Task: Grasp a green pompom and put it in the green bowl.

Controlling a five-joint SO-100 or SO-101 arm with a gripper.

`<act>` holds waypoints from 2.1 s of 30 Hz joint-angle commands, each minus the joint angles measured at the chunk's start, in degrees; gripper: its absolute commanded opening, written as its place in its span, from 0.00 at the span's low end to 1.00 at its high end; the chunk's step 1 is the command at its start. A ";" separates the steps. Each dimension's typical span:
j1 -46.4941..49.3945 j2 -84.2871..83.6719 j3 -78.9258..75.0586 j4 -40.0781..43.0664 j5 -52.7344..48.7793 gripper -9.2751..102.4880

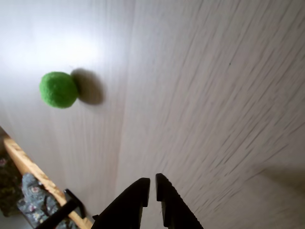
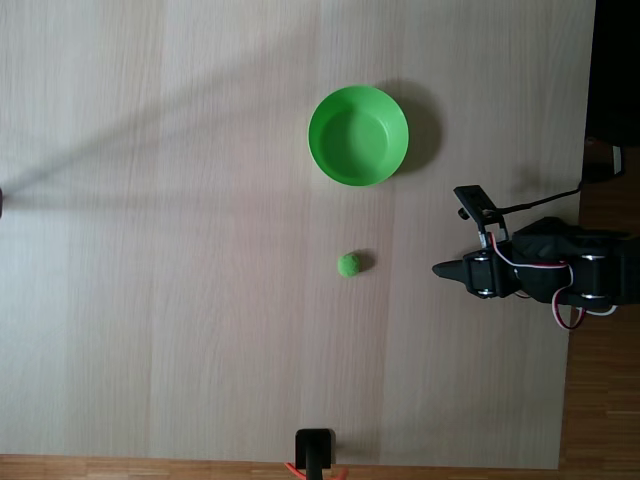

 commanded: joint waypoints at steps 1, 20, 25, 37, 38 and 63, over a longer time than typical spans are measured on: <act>-0.53 3.08 -3.08 0.09 0.26 0.08; -6.24 -51.33 -51.77 -0.62 -0.09 0.08; -6.24 -63.37 -61.35 -0.62 0.18 0.08; 3.08 -80.60 -68.91 -0.70 -0.35 0.08; 3.87 -81.65 -69.70 -0.70 -0.35 0.08; -2.20 -102.92 -80.60 -0.62 -0.44 0.23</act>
